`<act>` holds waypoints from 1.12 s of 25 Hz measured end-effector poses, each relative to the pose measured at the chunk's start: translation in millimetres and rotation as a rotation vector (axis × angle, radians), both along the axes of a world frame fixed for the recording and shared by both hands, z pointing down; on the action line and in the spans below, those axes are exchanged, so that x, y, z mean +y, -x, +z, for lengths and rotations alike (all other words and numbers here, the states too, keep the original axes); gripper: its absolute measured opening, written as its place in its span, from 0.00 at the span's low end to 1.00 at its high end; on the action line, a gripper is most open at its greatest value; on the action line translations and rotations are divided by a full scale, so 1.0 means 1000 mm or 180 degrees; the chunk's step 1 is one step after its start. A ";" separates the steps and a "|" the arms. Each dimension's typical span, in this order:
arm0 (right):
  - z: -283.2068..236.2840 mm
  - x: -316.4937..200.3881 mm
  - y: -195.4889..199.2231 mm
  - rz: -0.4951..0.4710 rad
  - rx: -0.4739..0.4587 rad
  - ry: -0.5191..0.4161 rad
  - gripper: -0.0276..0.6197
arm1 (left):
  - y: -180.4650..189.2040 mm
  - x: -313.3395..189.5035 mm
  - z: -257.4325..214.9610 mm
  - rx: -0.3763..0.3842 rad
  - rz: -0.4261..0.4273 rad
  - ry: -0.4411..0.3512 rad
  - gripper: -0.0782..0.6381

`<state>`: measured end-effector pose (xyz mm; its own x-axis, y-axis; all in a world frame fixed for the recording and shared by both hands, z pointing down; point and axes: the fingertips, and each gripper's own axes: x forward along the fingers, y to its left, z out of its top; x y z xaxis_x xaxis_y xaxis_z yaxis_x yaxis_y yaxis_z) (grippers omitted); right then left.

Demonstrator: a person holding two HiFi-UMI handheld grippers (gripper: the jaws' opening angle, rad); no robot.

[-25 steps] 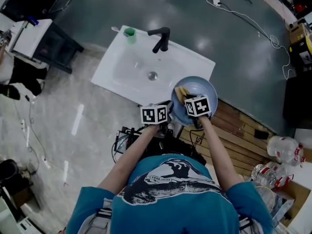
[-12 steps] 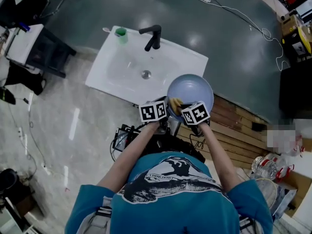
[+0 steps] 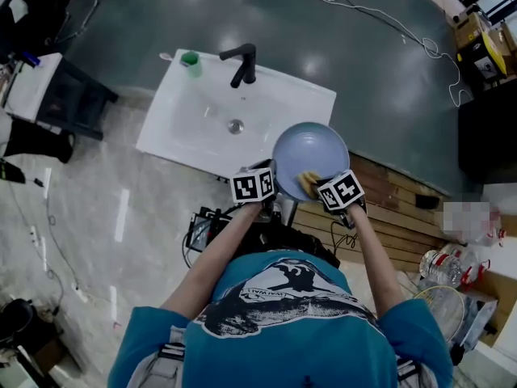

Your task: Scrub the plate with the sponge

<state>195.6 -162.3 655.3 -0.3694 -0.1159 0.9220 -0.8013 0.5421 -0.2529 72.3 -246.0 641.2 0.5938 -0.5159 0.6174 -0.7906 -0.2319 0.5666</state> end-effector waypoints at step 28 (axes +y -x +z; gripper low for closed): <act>-0.006 -0.148 -0.036 0.0698 0.0691 -0.0834 0.10 | 0.004 -0.008 -0.002 -0.0021 0.0035 -0.0062 0.18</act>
<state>231.2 -310.7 648.9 -0.1097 -0.4118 0.9047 -0.9248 0.3759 0.0589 68.4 -253.9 639.1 0.5954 -0.5214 0.6113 -0.7918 -0.2516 0.5566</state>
